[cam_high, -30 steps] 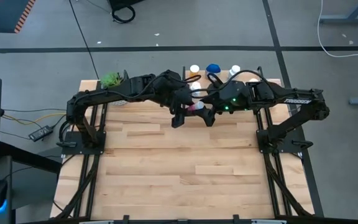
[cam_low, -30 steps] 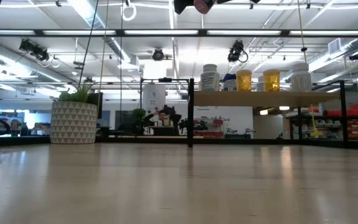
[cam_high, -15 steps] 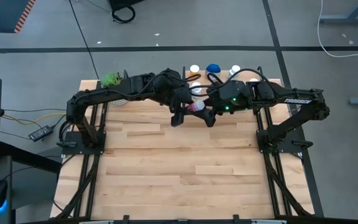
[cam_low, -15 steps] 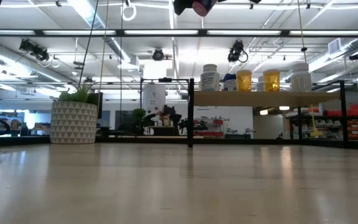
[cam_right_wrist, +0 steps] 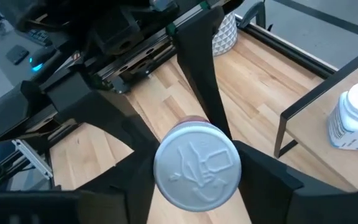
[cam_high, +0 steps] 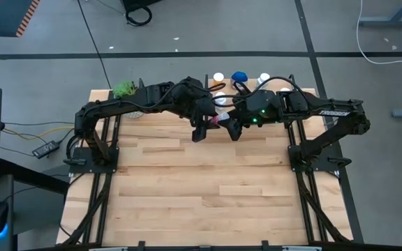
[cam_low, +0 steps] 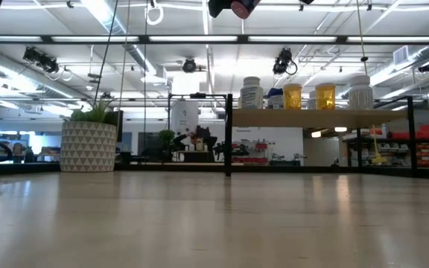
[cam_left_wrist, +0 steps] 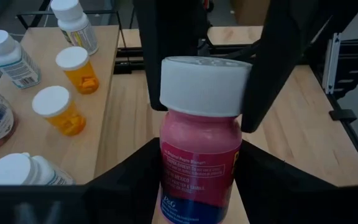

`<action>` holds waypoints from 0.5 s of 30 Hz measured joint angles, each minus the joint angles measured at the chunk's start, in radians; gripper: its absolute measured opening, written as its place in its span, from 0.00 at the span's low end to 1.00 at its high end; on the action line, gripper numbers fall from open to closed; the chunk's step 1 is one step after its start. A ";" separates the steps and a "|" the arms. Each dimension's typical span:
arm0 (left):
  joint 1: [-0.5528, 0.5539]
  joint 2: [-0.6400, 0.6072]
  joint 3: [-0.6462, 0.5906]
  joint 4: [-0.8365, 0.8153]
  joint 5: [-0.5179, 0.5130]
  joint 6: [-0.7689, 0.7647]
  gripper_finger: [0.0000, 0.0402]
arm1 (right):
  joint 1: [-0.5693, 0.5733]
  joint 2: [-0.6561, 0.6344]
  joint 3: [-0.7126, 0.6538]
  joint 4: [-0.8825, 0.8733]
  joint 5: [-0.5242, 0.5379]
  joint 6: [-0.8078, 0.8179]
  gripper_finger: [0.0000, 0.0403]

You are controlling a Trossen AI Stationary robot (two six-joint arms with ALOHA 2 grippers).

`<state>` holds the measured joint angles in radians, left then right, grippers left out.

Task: Pick and place medicine bottles onto shelf by color
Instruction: Put the pink pill bottle on the shelf aligned with the white green pill bottle

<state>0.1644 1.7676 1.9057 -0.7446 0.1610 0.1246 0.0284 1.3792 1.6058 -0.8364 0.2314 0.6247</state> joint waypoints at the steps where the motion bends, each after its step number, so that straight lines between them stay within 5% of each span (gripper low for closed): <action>1: 0.001 0.000 0.000 0.000 0.001 0.000 0.46 | 0.000 0.000 0.000 0.000 0.000 0.000 0.51; 7: 0.001 0.000 0.001 0.006 -0.039 -0.004 0.48 | 0.000 0.000 0.000 0.002 0.029 -0.011 0.46; 15: 0.036 -0.005 0.103 -0.041 -0.145 0.083 0.67 | -0.054 -0.016 0.011 -0.012 0.035 -0.001 0.47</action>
<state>0.2003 1.7626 2.0083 -0.7856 0.0163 0.2074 -0.0255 1.3631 1.6168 -0.8484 0.2663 0.6235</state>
